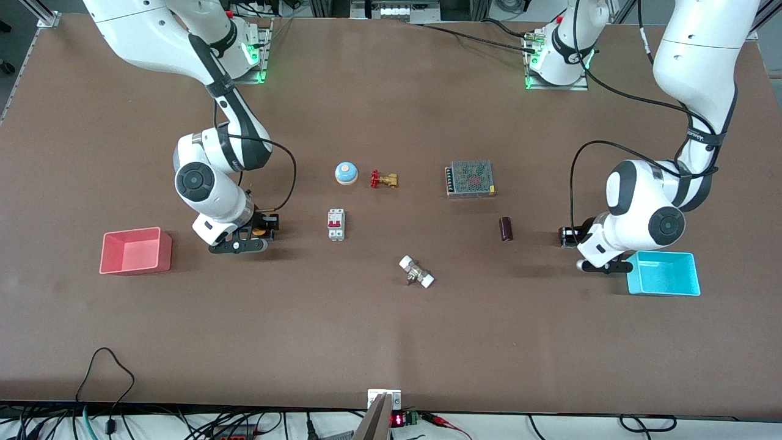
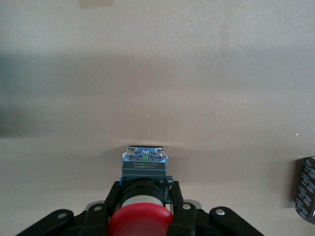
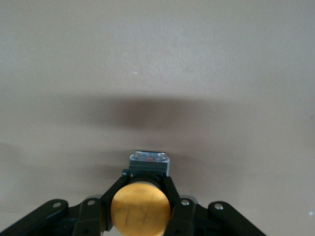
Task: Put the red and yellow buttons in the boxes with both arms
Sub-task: 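Carry the yellow button over the pink box while the left gripper carries red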
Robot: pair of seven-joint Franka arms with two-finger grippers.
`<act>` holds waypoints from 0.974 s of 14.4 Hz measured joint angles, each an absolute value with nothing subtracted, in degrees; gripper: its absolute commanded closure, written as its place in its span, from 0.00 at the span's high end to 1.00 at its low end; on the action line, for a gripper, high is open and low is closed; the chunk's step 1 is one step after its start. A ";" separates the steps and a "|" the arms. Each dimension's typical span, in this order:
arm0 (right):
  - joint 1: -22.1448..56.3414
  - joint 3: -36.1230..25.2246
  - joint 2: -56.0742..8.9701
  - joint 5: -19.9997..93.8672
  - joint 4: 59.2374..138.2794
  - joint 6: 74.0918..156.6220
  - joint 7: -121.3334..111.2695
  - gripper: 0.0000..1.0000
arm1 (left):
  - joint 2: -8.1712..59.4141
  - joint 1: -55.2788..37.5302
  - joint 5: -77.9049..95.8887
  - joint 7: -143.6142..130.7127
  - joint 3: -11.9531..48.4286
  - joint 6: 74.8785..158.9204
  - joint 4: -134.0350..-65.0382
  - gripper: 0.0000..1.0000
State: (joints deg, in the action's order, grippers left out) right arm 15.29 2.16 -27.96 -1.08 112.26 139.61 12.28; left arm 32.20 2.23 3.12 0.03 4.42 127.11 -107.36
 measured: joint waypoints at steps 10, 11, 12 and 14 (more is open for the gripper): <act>5.32 -13.49 -18.07 0.60 100.86 118.93 -15.89 0.05 | 24.86 14.17 0.56 5.59 2.07 106.89 -93.61 0.20; 3.46 -13.79 -19.21 0.73 100.84 119.17 -17.80 0.05 | 25.85 14.42 -0.08 6.30 2.08 106.90 -92.44 0.20; 1.82 -13.81 -20.87 0.85 100.72 120.05 -18.89 0.05 | 27.10 14.39 -0.33 6.65 2.12 106.91 -90.97 0.20; 0.27 -13.80 -24.96 1.73 99.87 122.89 -19.65 0.05 | 30.21 14.50 -0.52 7.36 2.17 106.94 -87.71 0.20</act>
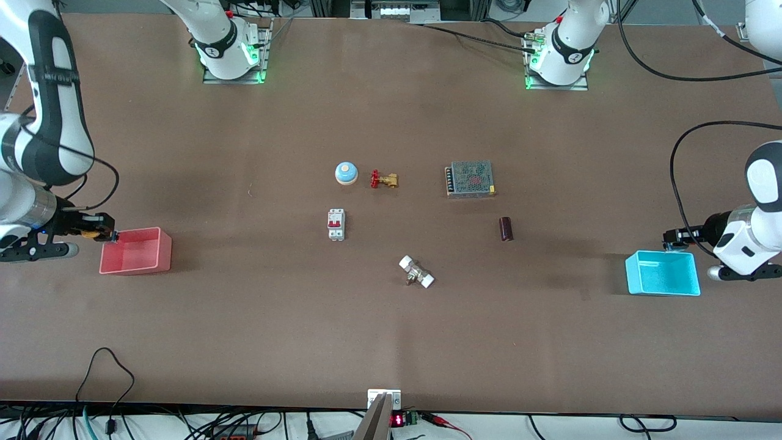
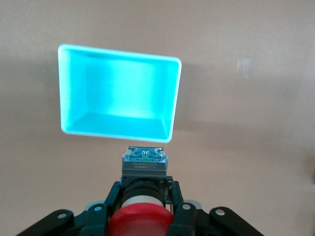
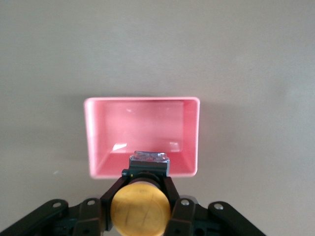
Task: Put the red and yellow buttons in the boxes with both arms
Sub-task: 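Carry the yellow button over the pink box while the left gripper carries red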
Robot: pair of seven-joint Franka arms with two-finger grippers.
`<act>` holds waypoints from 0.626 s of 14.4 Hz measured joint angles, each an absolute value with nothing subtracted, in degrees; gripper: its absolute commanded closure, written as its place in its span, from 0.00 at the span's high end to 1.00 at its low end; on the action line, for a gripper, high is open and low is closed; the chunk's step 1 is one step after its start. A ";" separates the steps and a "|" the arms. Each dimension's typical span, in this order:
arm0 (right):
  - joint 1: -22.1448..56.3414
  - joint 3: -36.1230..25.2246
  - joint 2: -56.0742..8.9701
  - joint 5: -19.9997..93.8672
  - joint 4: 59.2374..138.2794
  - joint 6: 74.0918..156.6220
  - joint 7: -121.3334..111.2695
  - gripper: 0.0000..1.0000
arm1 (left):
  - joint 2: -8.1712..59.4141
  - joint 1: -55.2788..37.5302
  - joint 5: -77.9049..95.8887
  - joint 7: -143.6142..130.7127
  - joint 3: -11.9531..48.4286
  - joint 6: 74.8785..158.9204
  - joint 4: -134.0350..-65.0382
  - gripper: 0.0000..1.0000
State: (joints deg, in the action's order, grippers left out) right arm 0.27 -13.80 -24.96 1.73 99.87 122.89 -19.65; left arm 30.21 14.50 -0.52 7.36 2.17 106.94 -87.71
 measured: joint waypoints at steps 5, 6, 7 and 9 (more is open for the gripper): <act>0.33 -13.35 -32.83 6.62 98.00 128.81 -19.99 0.06 | 38.96 16.23 -0.59 10.62 2.15 107.06 -78.47 0.20; 0.35 -13.28 -33.51 7.00 97.89 129.56 -19.99 0.06 | 39.94 16.28 -0.59 10.66 2.15 107.06 -77.36 0.20; 0.35 -13.22 -33.99 7.59 97.81 129.84 -19.99 0.07 | 40.83 16.27 -0.59 10.68 2.17 107.06 -76.34 0.20; 0.36 -13.15 -34.54 8.62 97.79 129.85 -19.99 0.10 | 42.68 16.26 -0.59 10.94 2.21 107.16 -74.70 0.20</act>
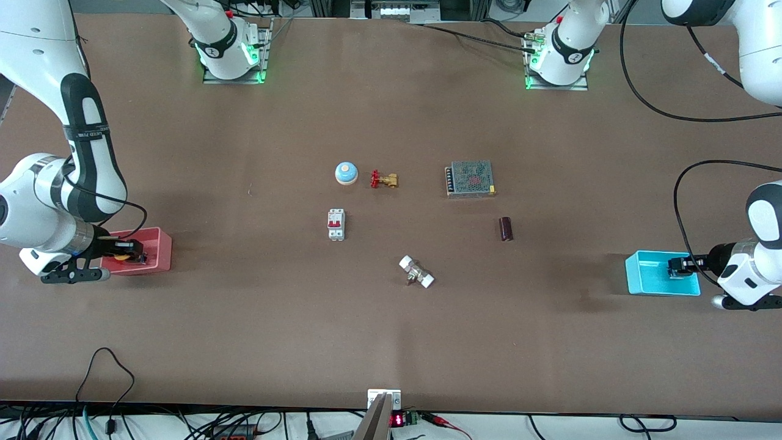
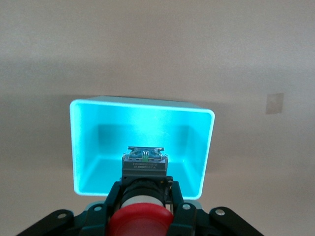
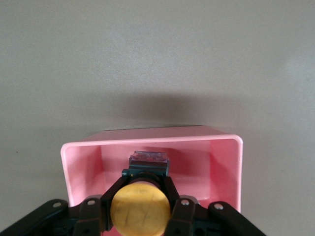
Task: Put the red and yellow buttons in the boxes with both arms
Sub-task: 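Carry the yellow button over the pink box while the left gripper carries red, then open the right gripper over the pink box while the left gripper releases red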
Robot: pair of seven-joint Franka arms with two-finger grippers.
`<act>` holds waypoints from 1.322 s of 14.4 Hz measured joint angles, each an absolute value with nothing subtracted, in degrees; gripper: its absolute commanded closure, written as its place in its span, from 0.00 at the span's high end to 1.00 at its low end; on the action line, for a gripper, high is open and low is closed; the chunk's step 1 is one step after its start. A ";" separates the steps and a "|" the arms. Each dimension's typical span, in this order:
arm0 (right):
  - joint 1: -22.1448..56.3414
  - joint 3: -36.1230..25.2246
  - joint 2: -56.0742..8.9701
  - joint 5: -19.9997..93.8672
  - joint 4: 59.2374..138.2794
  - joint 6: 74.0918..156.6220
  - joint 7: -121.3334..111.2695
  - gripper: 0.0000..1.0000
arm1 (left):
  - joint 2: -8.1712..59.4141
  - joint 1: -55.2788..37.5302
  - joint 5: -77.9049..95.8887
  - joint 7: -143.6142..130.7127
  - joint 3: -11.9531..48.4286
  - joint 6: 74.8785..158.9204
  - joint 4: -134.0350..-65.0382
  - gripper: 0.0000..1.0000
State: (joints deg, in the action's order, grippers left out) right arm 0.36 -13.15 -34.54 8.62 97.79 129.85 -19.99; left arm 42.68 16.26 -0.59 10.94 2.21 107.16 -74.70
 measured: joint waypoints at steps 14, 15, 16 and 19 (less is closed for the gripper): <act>0.53 -12.73 -37.00 8.76 97.66 131.93 -20.02 1.00 | 50.81 16.25 -0.59 12.61 2.25 110.36 -71.64 0.20; 0.54 -12.73 -36.97 8.76 97.49 132.01 -20.05 1.00 | 51.12 16.24 -0.59 12.61 2.25 110.36 -71.64 0.21; 0.58 -12.73 -36.82 8.76 97.14 132.02 -20.07 1.00 | 51.37 16.25 -0.59 12.62 2.25 110.38 -71.64 0.26; 1.17 -12.73 -34.25 8.76 95.94 129.83 -20.10 1.00 | 51.63 16.24 -0.60 12.68 2.26 110.41 -71.64 1.00</act>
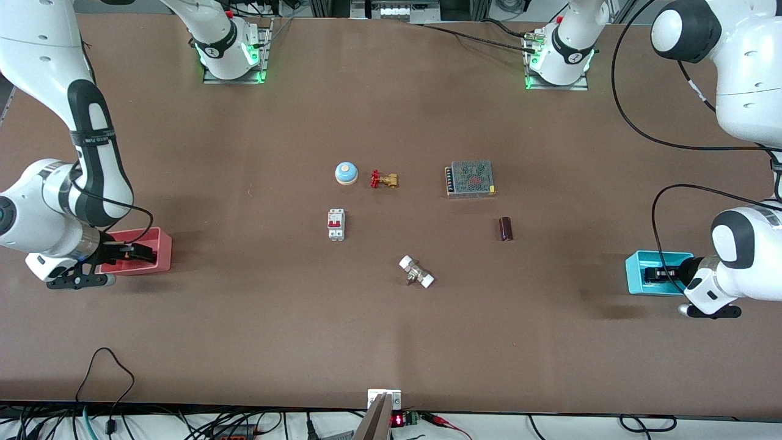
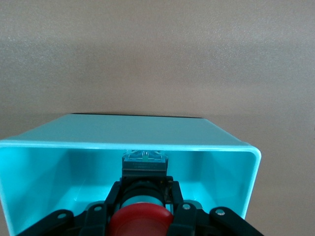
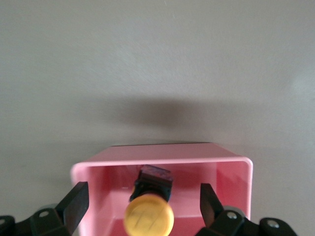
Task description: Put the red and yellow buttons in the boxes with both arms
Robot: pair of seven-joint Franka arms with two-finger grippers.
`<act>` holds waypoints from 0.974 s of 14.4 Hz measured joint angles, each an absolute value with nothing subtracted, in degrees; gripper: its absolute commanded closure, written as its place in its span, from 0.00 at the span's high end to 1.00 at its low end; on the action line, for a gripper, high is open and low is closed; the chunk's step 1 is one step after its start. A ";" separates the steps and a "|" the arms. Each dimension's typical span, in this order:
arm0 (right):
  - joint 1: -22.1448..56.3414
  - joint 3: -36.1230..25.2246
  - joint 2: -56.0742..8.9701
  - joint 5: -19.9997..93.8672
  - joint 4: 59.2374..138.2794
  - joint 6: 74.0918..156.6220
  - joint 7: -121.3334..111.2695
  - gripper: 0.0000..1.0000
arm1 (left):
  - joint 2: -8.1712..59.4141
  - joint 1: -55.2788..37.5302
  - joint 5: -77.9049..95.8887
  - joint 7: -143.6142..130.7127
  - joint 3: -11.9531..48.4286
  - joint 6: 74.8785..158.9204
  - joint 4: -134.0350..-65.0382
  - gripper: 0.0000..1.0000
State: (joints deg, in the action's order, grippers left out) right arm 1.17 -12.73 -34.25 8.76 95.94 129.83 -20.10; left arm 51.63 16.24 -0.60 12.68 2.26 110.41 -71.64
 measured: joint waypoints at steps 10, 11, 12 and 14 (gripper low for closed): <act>10.37 -12.12 -6.15 -3.00 94.44 106.52 -17.66 1.00 | 43.10 16.18 -0.62 12.75 2.73 107.17 -70.60 1.00; 10.80 -11.11 -4.24 -2.98 94.45 104.52 -14.78 1.00 | 40.38 15.97 -0.62 12.76 2.99 105.21 -70.97 1.00; 10.79 -9.66 -2.88 -2.99 94.47 102.82 -12.00 1.00 | 37.44 15.54 -0.62 12.76 3.24 103.69 -71.79 1.00; 10.67 -7.97 -1.61 -3.00 94.53 100.52 -8.94 1.00 | 30.98 13.61 -0.61 12.74 3.51 102.46 -75.19 1.00</act>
State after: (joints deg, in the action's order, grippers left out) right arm 10.67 -7.97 -1.61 -3.00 94.53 100.52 -8.94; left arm 30.98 13.61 -0.61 12.74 3.51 102.46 -75.19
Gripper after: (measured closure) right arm 0.000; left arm 0.000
